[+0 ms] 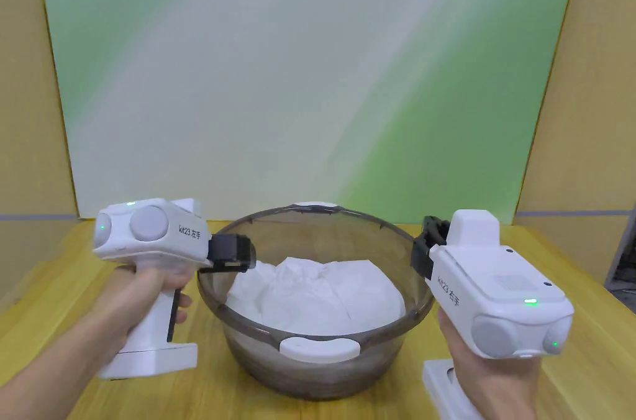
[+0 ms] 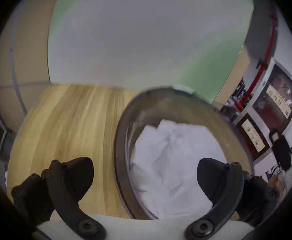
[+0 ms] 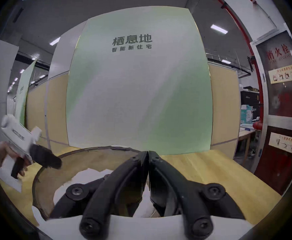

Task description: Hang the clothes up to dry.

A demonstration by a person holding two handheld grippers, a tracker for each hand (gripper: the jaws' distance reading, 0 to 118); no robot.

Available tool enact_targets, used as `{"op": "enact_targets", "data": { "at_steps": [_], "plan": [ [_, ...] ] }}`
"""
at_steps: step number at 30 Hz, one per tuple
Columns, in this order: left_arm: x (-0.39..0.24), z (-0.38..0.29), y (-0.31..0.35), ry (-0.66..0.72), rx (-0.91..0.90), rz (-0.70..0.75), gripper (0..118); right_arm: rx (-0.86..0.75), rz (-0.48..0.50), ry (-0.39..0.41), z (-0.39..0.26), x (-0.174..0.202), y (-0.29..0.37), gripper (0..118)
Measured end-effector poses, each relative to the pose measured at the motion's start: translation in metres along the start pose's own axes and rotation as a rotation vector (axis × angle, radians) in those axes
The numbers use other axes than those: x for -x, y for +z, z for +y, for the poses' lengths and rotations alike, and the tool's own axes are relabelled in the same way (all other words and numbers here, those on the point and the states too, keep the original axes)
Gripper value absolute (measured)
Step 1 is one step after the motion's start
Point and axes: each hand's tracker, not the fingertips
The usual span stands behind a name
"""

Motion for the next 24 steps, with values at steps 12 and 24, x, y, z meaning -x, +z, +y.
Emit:
{"op": "enact_targets", "data": {
  "at_steps": [12,24],
  "plan": [
    [0.004,-0.076,0.037,-0.128,-0.536,0.393,80,0.071,-0.047,-0.059,-0.009,0.000,-0.011,7],
    [0.027,-0.083,0.027,-0.135,-0.543,0.444,0,0.125,-0.114,-0.056,-0.018,-0.029,-0.046,7]
  ]
}}
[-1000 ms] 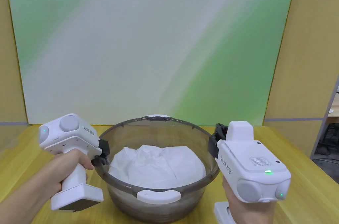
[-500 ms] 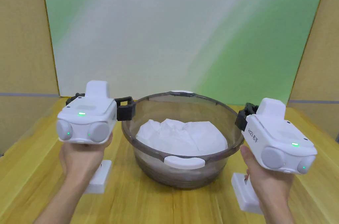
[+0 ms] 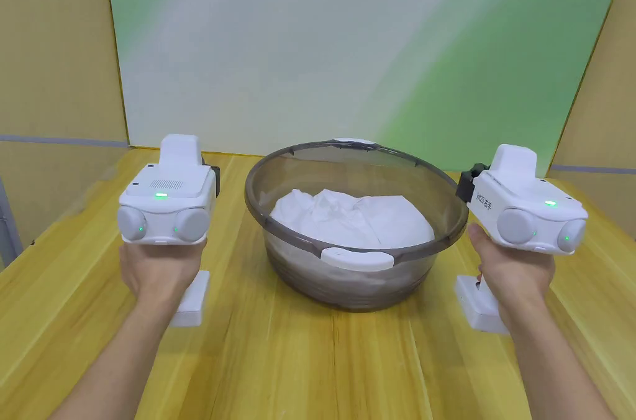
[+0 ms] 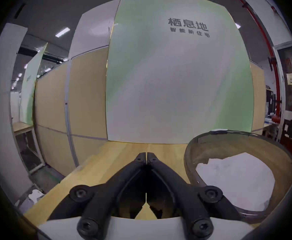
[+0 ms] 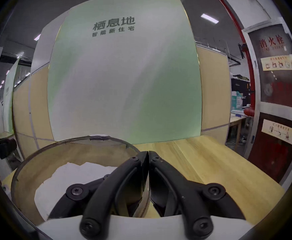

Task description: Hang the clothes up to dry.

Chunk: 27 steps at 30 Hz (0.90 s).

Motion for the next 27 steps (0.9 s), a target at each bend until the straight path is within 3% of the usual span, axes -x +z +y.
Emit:
{"op": "enact_targets", "data": {
  "at_steps": [2,6,9,10,12,13,15,16,17,20,24,27],
  "plan": [
    [0.001,-0.003,-0.001,0.034,0.005,-0.004,0,-0.021,-0.027,0.049,0.001,0.000,0.001,7],
    [-0.002,-0.002,0.000,-0.034,0.020,-0.019,0,0.013,0.009,-0.012,0.004,-0.005,0.004,7],
    [0.002,0.000,0.004,-0.004,0.026,-0.014,0,0.021,-0.005,0.006,0.006,-0.005,0.010,7],
    [0.005,0.001,0.007,0.010,0.032,-0.029,0,0.045,-0.001,-0.024,0.010,-0.006,0.015,7],
    [0.011,0.005,0.012,0.015,0.022,-0.058,0,0.054,0.098,-0.154,0.019,-0.007,0.028,7],
    [0.014,0.007,0.013,-0.001,0.041,-0.049,0,0.059,0.147,-0.172,0.029,-0.001,0.035,7],
    [0.023,0.010,0.017,0.007,0.038,-0.032,0,0.095,0.169,-0.060,0.053,0.027,0.048,7],
    [0.030,0.012,0.019,0.030,0.027,-0.041,0,0.058,0.205,0.018,0.064,0.048,0.057,7],
    [0.035,0.013,0.021,0.037,0.035,-0.035,0,0.020,0.268,0.043,0.073,0.067,0.065,7],
    [0.047,0.013,0.028,0.025,0.031,-0.028,0,0.041,0.363,0.067,0.085,0.138,0.076,10],
    [0.062,0.004,0.039,0.000,0.035,-0.008,0,0.214,0.673,0.093,0.069,0.231,0.060,10],
    [0.080,-0.005,0.042,0.003,0.053,0.002,0,0.282,0.630,0.188,0.031,0.295,0.048,10]
  ]
}}
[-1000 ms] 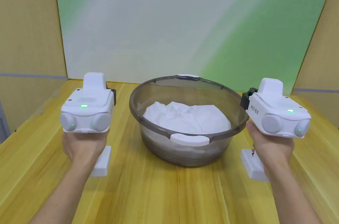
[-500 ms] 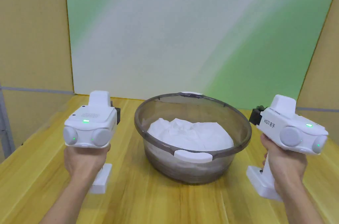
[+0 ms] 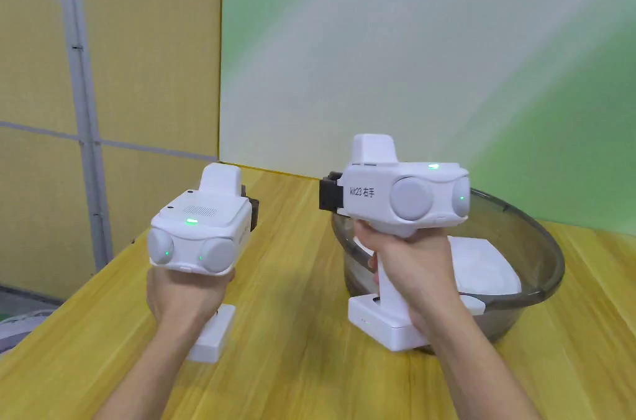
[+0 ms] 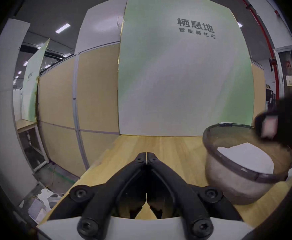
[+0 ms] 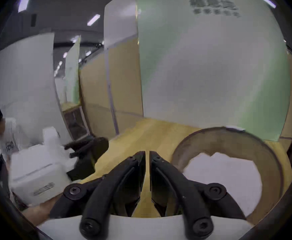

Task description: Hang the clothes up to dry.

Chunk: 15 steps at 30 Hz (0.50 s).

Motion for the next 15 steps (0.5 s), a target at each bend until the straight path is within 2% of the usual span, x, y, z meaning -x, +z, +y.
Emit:
{"op": "enact_targets", "data": {
  "at_steps": [3,5,6,8,12,15],
  "plan": [
    [0.017,-0.011,0.001,0.004,0.031,0.029,0,0.099,0.005,0.069,-0.021,0.026,-0.053,10],
    [0.029,-0.017,0.001,0.003,0.037,0.030,0,0.121,0.074,0.089,-0.035,0.034,-0.079,10],
    [0.033,-0.019,0.002,0.019,0.041,0.053,0,0.125,0.042,0.093,-0.041,0.038,-0.091,10],
    [0.042,-0.024,0.000,0.050,0.058,0.041,0,0.144,-0.051,0.169,-0.054,0.044,-0.116,10],
    [0.039,-0.032,-0.002,-0.026,0.080,0.060,0,0.165,-0.156,0.176,-0.062,0.035,-0.144,10],
    [0.040,-0.032,0.000,0.010,0.079,0.060,0,0.137,-0.258,0.154,-0.059,0.028,-0.141,10]
  ]
}}
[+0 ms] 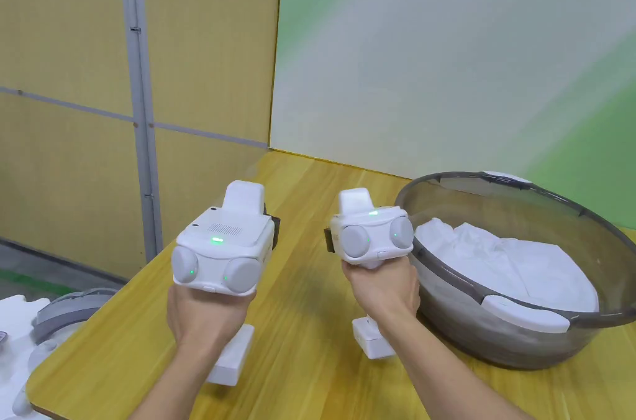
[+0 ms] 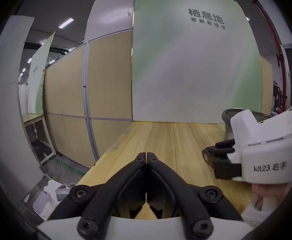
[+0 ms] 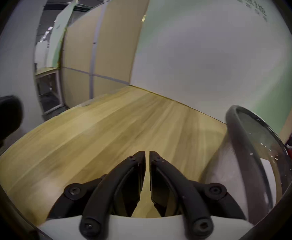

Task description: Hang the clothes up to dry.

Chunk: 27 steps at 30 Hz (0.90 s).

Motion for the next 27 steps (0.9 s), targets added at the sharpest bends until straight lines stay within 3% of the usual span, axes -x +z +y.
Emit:
{"op": "enact_targets", "data": {
  "at_steps": [3,4,6,8,14,18,21,24,27],
  "plan": [
    [-0.002,-0.004,-0.002,0.022,0.001,-0.021,0,0.004,-0.059,-0.003,0.003,-0.017,-0.011,10],
    [-0.006,-0.004,-0.005,0.013,0.008,-0.017,0,0.003,-0.026,-0.001,0.001,-0.022,-0.011,10],
    [-0.013,-0.003,-0.007,-0.002,0.006,-0.028,0,0.048,-0.071,-0.066,-0.004,-0.034,-0.014,10],
    [-0.024,-0.002,-0.008,-0.003,0.004,-0.062,0,-0.013,-0.058,-0.146,-0.012,-0.055,-0.007,10],
    [-0.084,0.004,-0.020,-0.002,0.006,-0.143,0,-0.022,-0.127,-0.126,-0.040,-0.125,0.013,10],
    [-0.133,0.010,-0.031,0.035,0.013,-0.178,0,-0.003,-0.128,-0.110,-0.064,-0.186,0.031,10],
    [-0.169,0.012,-0.036,0.029,0.025,-0.213,0,0.016,-0.230,-0.131,-0.083,-0.231,0.042,10],
    [-0.202,0.013,-0.037,0.007,0.018,-0.238,0,0.029,-0.185,-0.182,-0.099,-0.288,0.047,10],
    [-0.228,0.013,-0.039,0.020,0.026,-0.276,0,0.046,-0.232,-0.165,-0.109,-0.335,0.053,10]
  ]
}}
